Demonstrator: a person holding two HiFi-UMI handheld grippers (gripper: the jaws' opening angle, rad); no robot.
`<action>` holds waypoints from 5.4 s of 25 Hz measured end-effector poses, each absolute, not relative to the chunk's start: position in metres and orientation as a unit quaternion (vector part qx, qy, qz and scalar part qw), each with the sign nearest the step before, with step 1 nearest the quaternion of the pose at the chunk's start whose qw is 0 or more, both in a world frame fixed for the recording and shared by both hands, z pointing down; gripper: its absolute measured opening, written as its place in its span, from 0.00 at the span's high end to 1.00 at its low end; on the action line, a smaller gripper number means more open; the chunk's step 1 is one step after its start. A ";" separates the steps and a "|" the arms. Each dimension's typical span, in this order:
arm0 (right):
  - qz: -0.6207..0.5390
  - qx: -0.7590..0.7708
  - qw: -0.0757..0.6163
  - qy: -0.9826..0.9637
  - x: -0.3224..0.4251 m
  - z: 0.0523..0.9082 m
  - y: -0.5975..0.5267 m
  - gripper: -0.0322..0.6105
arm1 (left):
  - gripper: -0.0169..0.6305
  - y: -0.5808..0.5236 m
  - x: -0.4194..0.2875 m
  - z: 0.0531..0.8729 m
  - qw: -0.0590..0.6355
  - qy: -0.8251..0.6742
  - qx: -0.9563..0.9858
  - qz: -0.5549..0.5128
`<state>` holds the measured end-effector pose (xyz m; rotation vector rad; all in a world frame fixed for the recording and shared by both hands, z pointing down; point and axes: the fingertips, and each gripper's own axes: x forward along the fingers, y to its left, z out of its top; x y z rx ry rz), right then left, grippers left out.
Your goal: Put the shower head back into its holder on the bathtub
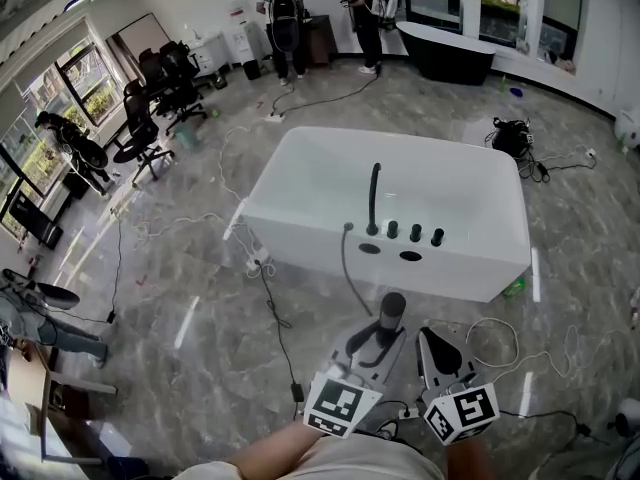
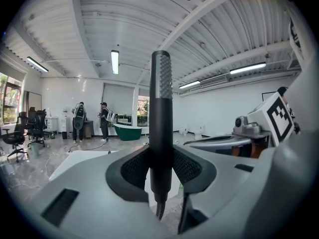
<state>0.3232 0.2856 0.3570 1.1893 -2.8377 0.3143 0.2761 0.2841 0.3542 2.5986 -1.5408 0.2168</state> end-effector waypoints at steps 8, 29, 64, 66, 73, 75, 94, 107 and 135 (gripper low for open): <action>0.113 0.388 0.030 -0.914 0.250 0.365 0.247 0.93 | 0.77 0.244 0.196 0.351 0.051 -0.513 0.854 0.073; 0.101 0.349 0.059 -0.930 0.095 0.386 0.181 0.93 | 0.77 0.177 0.038 0.329 0.033 -0.539 0.840 0.057; 0.115 0.232 0.111 -0.960 0.020 0.439 0.013 0.93 | 0.77 0.001 -0.040 0.325 0.061 -0.621 0.779 0.064; 0.110 0.238 0.107 -0.959 0.012 0.438 0.008 0.93 | 0.77 -0.005 -0.044 0.328 0.063 -0.614 0.785 0.063; 0.105 0.276 0.105 -0.950 -0.022 0.440 0.001 0.93 | 0.77 -0.024 -0.075 0.326 0.062 -0.575 0.814 0.061; 0.101 0.288 0.107 -0.946 -0.031 0.443 -0.001 0.93 | 0.77 -0.030 -0.082 0.321 0.056 -0.563 0.822 0.059; 0.098 0.279 0.217 -0.930 -0.080 0.573 0.014 0.89 | 0.77 -0.038 -0.106 0.267 0.032 -0.536 0.843 0.042; 0.104 0.300 0.246 -0.916 -0.084 0.615 0.010 0.83 | 0.77 -0.020 -0.105 0.240 0.034 -0.523 0.851 0.021; 0.129 0.479 0.142 -0.857 0.038 0.534 -0.059 0.85 | 0.77 -0.024 -0.174 0.279 0.068 -0.588 0.804 0.057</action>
